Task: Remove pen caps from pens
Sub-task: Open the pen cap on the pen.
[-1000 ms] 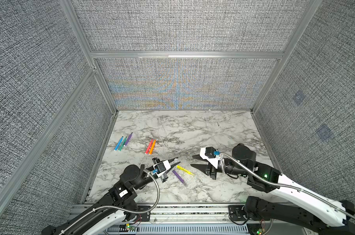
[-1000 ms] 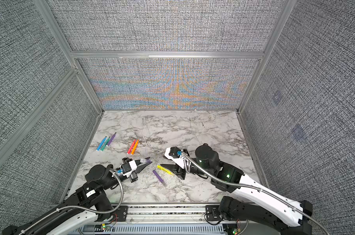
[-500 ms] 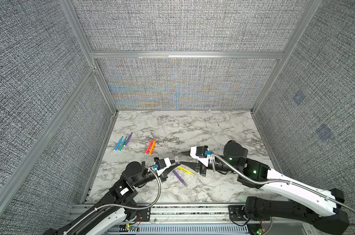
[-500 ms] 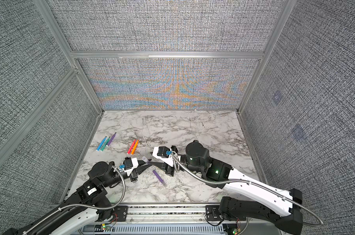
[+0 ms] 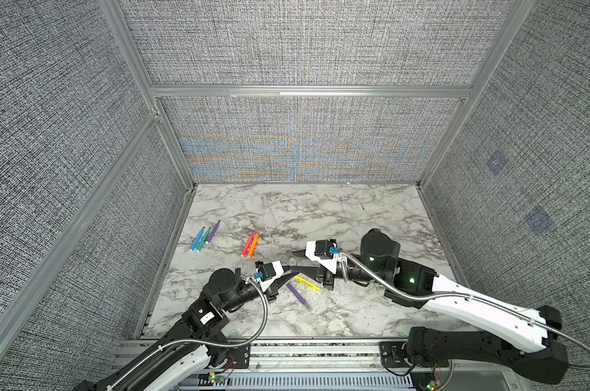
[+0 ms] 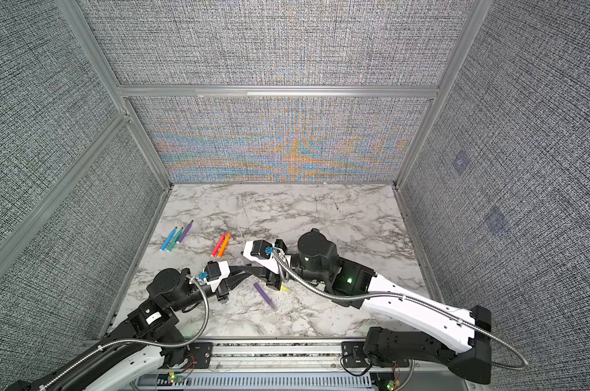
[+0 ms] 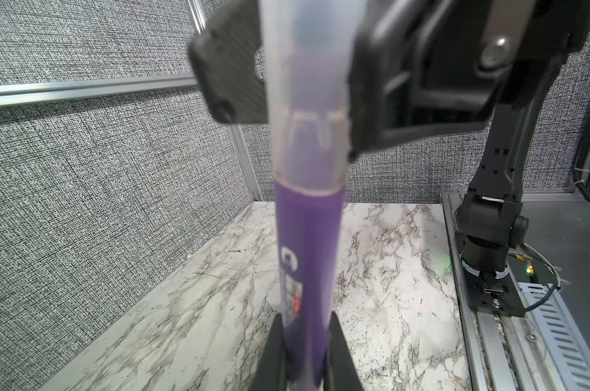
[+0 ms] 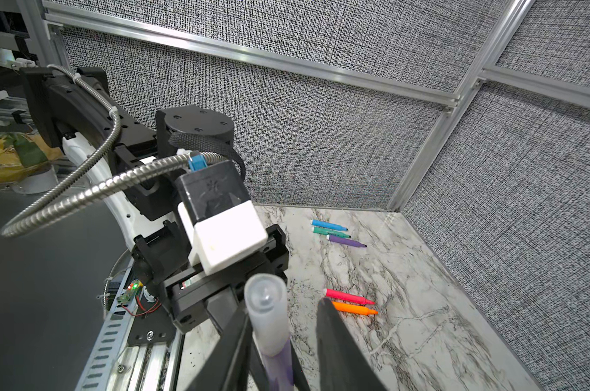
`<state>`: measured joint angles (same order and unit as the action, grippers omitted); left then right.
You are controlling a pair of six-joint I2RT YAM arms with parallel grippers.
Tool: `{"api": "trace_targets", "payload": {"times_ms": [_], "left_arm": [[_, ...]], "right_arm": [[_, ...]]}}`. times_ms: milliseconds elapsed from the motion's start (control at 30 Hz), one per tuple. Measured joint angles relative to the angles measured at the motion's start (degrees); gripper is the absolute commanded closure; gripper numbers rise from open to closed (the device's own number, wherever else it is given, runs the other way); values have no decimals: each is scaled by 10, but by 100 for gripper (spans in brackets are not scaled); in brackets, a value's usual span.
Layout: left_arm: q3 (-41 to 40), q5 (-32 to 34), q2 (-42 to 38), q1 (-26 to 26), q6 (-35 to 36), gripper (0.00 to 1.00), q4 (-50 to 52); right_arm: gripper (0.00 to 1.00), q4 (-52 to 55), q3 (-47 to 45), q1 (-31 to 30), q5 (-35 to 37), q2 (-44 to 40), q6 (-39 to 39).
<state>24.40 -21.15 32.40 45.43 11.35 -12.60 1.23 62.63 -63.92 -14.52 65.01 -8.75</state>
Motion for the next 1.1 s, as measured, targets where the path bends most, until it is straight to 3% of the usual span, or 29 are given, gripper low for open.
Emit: {"api": "trace_targets", "payload": {"times_ms": [267, 833, 1100], "left_arm": [[0, 1, 11, -1, -15, 100, -8], [7, -6, 78, -16, -23, 100, -116], [11, 5, 126, -31, -20, 100, -48]], "right_arm": [[99, -1, 5, 0, 4, 11, -2], [100, 39, 56, 0, 38, 8, -14], [100, -63, 78, -2, 32, -33, 2]]}}
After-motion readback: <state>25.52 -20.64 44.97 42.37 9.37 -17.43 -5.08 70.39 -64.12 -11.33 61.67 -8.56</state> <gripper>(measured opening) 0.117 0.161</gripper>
